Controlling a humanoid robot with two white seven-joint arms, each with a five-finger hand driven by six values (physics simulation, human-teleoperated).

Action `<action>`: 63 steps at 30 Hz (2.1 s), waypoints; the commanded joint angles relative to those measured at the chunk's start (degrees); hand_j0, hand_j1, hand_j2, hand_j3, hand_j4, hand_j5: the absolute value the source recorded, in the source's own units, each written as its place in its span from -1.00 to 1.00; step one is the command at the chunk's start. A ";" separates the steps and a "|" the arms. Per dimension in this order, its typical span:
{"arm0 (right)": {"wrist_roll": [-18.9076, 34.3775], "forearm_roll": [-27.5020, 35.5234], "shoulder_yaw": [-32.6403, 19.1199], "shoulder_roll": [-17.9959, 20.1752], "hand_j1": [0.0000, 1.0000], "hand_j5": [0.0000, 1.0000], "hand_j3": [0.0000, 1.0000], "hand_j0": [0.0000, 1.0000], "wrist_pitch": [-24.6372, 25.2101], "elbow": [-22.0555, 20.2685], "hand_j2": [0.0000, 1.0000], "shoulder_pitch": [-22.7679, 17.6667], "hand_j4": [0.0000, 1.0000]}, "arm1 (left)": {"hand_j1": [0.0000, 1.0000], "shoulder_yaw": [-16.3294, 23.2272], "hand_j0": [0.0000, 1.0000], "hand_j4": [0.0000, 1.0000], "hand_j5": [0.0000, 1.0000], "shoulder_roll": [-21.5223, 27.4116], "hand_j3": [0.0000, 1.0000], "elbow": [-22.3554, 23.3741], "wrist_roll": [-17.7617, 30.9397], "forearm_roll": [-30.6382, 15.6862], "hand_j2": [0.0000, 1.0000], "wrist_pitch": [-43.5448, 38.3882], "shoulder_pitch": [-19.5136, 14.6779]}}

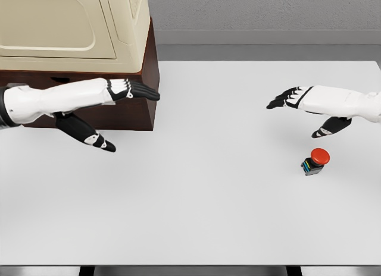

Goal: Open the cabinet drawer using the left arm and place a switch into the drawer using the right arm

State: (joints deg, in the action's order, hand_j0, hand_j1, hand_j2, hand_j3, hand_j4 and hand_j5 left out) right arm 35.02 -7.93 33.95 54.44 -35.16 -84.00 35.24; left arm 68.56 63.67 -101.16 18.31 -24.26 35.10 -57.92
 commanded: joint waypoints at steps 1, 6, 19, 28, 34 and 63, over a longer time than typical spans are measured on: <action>-0.02 0.28 -0.02 0.06 1.00 1.00 1.00 1.00 0.16 0.41 1.00 0.00 1.00 | 1.00 0.35 1.00 1.00 1.00 -0.30 1.00 -0.01 -0.02 -0.79 1.00 -0.10 -0.09; -0.02 0.46 -0.28 1.02 1.00 1.00 1.00 1.00 0.16 0.50 1.00 0.35 1.00 | 1.00 1.14 1.00 1.00 1.00 -2.15 1.00 -0.01 -0.02 -1.32 1.00 -0.10 0.00; -0.02 0.81 -1.08 9.11 1.00 1.00 1.00 1.00 0.16 0.06 1.00 -6.24 1.00 | 1.00 0.35 1.00 1.00 1.00 3.21 1.00 -0.09 -2.67 -2.11 1.00 -0.10 -0.17; -0.02 0.81 -0.81 8.49 1.00 1.00 1.00 1.00 0.16 -2.84 1.00 -8.88 1.00 | 1.00 0.35 1.00 1.00 1.00 9.89 1.00 -0.09 8.68 -13.18 1.00 -0.10 -3.60; -0.02 0.81 -0.29 7.88 1.00 1.00 1.00 1.00 0.16 -3.63 1.00 -10.99 1.00 | 1.00 -0.27 1.00 1.00 1.00 10.07 1.00 -0.09 9.55 -14.50 1.00 -7.85 -5.36; -0.02 0.37 -0.29 7.00 0.29 0.29 0.29 0.29 0.16 -0.55 0.29 -11.87 0.29 | 1.00 -2.55 1.00 1.00 1.00 8.05 1.00 0.08 16.69 -6.86 1.00 -27.01 -7.65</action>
State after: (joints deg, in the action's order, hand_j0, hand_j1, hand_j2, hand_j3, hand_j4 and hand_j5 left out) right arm 35.01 -7.85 33.76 61.36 -35.14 -84.61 23.47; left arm 66.26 71.75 -101.08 35.01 -31.38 8.22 -65.48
